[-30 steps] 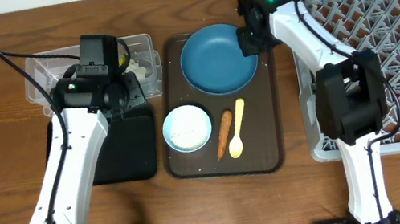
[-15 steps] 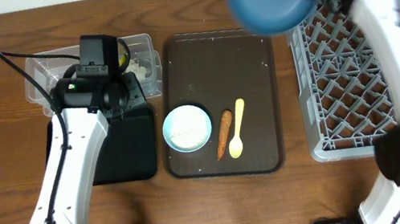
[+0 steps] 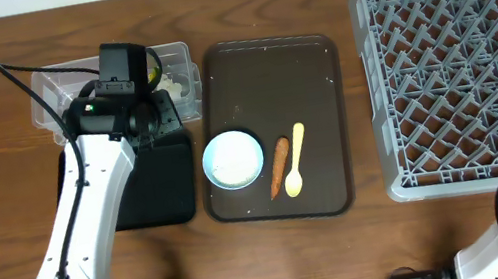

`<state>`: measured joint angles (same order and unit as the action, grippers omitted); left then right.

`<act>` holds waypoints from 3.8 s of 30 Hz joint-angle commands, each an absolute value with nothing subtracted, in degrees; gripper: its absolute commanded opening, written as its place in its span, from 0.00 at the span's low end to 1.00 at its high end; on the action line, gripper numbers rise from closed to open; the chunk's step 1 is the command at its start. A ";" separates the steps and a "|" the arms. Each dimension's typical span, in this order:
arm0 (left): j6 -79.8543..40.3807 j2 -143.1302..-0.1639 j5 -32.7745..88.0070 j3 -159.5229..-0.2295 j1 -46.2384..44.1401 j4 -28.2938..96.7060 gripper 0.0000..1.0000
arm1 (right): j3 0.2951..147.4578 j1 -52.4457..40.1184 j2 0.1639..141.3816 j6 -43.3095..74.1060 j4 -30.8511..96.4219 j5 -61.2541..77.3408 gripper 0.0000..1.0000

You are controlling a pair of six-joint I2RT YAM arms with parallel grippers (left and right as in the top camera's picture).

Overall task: Sort waste into correct bins and load items into the dishwasher rack
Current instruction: 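Carry the blue plate with the right gripper into the rack's back, then release the plate in the rack and move the right gripper to the tray, then grasp the yellow spoon on the tray with the right gripper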

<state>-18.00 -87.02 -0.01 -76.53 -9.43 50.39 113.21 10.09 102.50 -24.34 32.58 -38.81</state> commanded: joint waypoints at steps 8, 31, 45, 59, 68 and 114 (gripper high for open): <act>-17.67 -87.13 -0.67 -77.14 -9.19 50.50 0.54 | 113.67 20.03 106.74 -37.17 24.51 -45.74 0.01; -17.69 -87.13 -0.69 -77.14 -9.19 50.09 0.54 | 113.62 24.77 127.00 -53.98 7.77 -55.96 0.01; -17.87 -87.13 -0.67 -77.14 -9.19 50.09 0.54 | 113.58 20.16 128.60 -29.89 31.90 -55.92 0.11; -17.87 -87.13 -0.67 -77.14 -9.19 50.15 0.54 | 113.60 18.39 125.75 -17.37 43.48 -54.22 0.60; -17.87 -87.13 -0.67 -77.14 -9.19 50.13 0.54 | 113.60 18.33 111.44 -17.85 42.72 -24.12 0.86; -17.85 -87.13 -0.67 -77.12 -9.19 51.03 0.54 | 74.24 -30.89 105.34 13.80 54.26 5.50 0.68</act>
<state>-18.00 -87.02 -0.01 -76.53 -9.43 50.83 75.88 -28.77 105.38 7.11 54.92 11.81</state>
